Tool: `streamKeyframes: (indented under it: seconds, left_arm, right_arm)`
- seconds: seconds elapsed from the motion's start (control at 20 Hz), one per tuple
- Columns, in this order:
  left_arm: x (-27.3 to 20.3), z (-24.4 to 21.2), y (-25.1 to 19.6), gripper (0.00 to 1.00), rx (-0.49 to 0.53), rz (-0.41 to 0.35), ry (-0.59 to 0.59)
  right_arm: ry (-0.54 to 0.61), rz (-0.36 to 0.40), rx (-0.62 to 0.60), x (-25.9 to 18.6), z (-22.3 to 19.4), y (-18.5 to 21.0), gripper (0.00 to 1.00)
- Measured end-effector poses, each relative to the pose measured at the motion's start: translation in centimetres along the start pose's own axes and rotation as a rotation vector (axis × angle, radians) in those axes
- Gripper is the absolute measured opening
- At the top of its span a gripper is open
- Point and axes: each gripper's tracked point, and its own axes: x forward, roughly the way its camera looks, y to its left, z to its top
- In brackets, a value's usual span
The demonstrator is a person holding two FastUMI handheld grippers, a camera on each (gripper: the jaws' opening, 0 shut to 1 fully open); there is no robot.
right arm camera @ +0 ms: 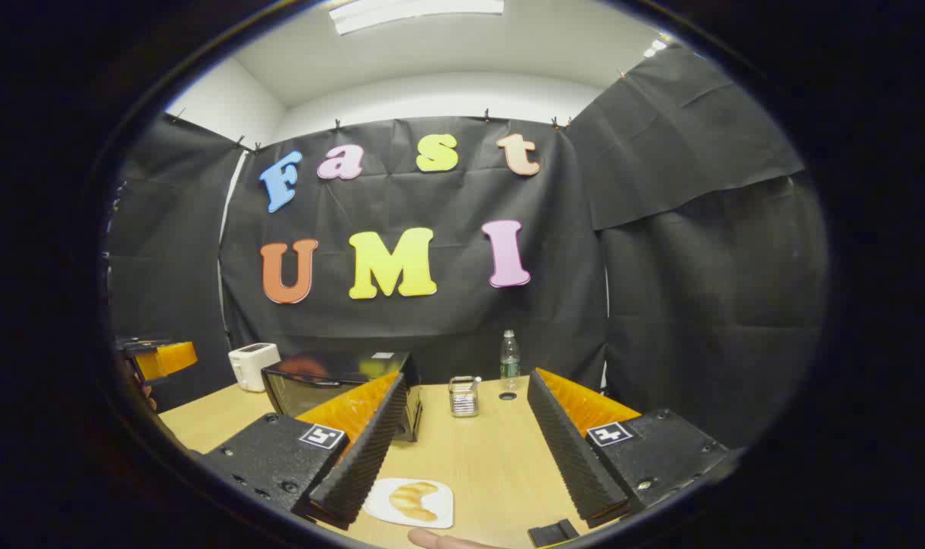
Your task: Open the electric oven with the left hand, put the food in, and close the electric oven.
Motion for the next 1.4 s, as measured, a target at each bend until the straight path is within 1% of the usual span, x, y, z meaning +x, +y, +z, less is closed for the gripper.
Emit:
streamKeyframes:
  seconds: [0.15,0.4,0.65,0.8,0.95,1.0,1.15,1.2,1.25,1.4]
  left_arm:
    - [0.3,-0.5,0.0,0.93,0.005,-0.001,0.009]
    - [0.8,-0.9,0.0,0.93,0.017,0.023,0.022]
    - [2.6,-0.3,-0.6,0.93,0.018,0.014,0.004]
    - [4.8,0.5,-1.6,0.93,0.017,-0.017,-0.009]
    - [7.4,1.0,-2.1,0.93,-0.008,-0.047,-0.007]
    - [8.5,1.2,-2.3,0.93,-0.018,-0.066,-0.014]
    - [11.4,1.0,-4.1,0.93,-0.083,-0.162,-0.018]
    - [12.3,0.3,-3.8,0.93,-0.093,-0.161,0.005]
    - [13.3,-0.2,-3.3,0.93,-0.074,-0.143,0.014]
    - [16.7,-1.5,-2.7,0.93,0.015,-0.091,0.046]
  right_arm:
    - [0.001,0.000,-0.005,-0.3,-0.3,0.0,0.98]
    - [0.002,-0.009,-0.003,-0.2,-0.6,-0.6,0.98]
    - [0.006,-0.013,0.014,0.0,-1.2,-1.3,0.98]
    - [0.005,-0.007,0.025,-0.1,-1.4,-1.6,0.98]
    - [0.008,-0.002,0.031,-0.2,-1.8,-2.2,0.97]
    - [0.006,-0.003,0.031,-0.2,-1.7,-2.4,0.98]
    - [-0.005,-0.003,0.034,-0.2,-1.4,-3.0,0.97]
    - [-0.008,-0.006,0.034,-0.2,-1.1,-3.2,0.98]
    - [-0.012,-0.011,0.034,-0.2,-1.0,-3.5,0.97]
    - [-0.038,-0.018,0.032,-0.7,0.7,-3.7,0.98]
